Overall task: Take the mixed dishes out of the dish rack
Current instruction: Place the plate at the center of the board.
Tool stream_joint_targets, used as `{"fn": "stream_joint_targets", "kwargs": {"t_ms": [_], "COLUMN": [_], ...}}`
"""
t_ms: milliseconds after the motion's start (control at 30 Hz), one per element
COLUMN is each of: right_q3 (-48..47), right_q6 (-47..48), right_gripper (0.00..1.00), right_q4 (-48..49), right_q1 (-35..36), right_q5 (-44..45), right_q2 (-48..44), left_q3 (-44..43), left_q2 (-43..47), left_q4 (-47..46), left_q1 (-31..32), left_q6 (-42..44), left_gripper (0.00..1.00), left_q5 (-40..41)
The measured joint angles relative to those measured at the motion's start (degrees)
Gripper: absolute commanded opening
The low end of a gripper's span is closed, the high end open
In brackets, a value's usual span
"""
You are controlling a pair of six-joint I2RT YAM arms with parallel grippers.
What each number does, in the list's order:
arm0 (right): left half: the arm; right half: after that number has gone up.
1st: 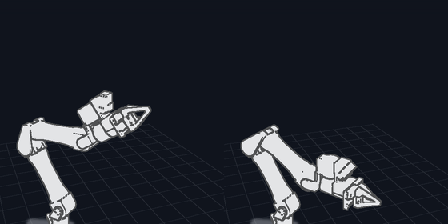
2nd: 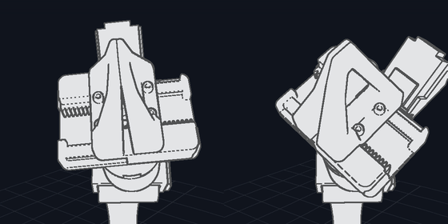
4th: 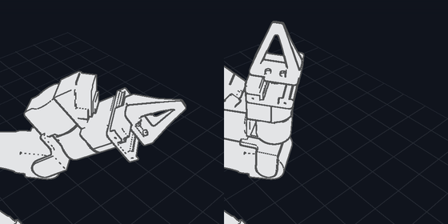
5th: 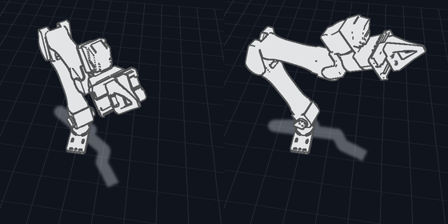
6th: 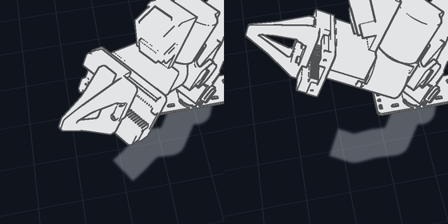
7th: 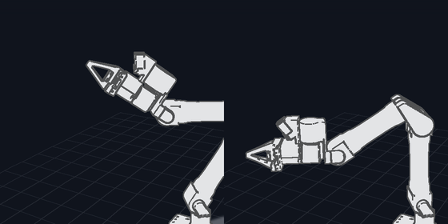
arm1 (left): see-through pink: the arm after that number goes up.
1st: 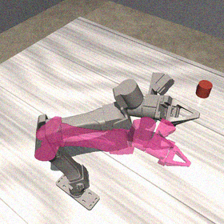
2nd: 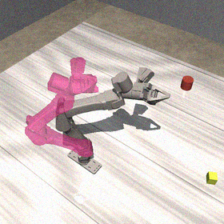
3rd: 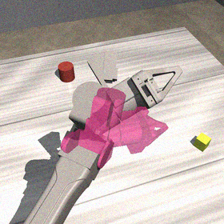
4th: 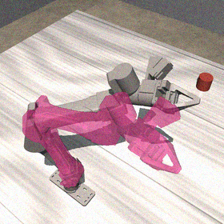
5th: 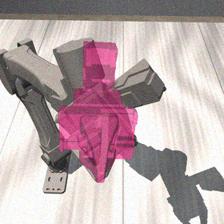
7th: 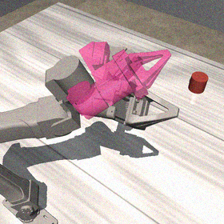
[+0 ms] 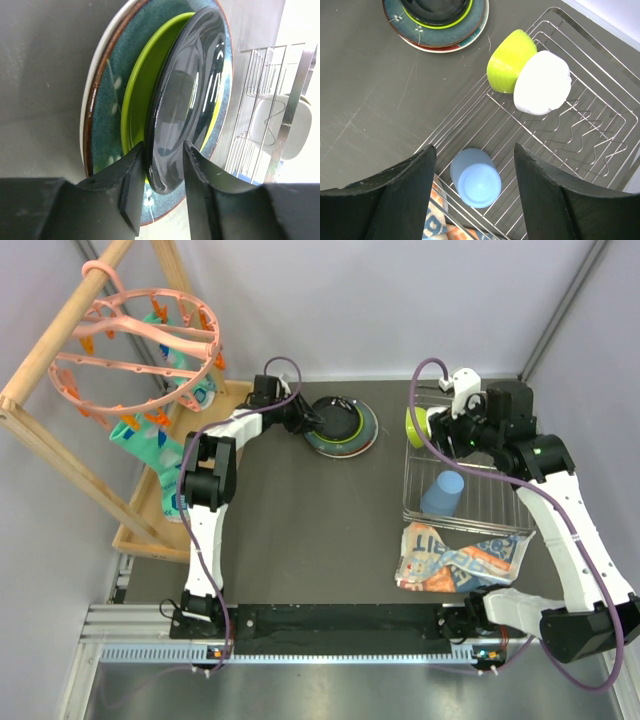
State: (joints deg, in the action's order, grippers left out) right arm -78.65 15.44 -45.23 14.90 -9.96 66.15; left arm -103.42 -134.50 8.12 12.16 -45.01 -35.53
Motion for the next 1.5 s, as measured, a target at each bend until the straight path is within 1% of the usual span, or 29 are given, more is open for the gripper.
{"fn": "stream_joint_targets", "kwargs": {"t_ms": [167, 400, 933, 1300, 1500], "right_q3": [0.4, 0.4, 0.7, 1.4, 1.4], "right_q6": [0.0, 0.0, 0.0, 0.0, 0.0], "right_gripper": [0.64, 0.64, 0.64, 0.64, 0.64], "right_q4": [0.0, 0.0, 0.0, 0.1, 0.1], "right_q1": [0.0, 0.0, 0.0, 0.0, 0.0], "right_q5": [0.0, 0.0, 0.0, -0.2, -0.2], "right_q2": [0.0, -0.1, -1.2, -1.6, -1.6], "left_q3": [0.1, 1.6, 2.8, 4.2, 4.2], "left_q2": [0.6, 2.3, 5.9, 6.2, 6.4], "left_q4": [0.1, 0.7, 2.7, 3.3, 4.8], "left_q1": [0.0, 0.0, 0.0, 0.0, 0.0], "left_q6": [0.4, 1.5, 3.2, 4.5, 6.2], "left_gripper": [0.45, 0.47, 0.47, 0.48, 0.47], "left_q5": [0.1, 0.6, 1.6, 2.3, 3.9]}}
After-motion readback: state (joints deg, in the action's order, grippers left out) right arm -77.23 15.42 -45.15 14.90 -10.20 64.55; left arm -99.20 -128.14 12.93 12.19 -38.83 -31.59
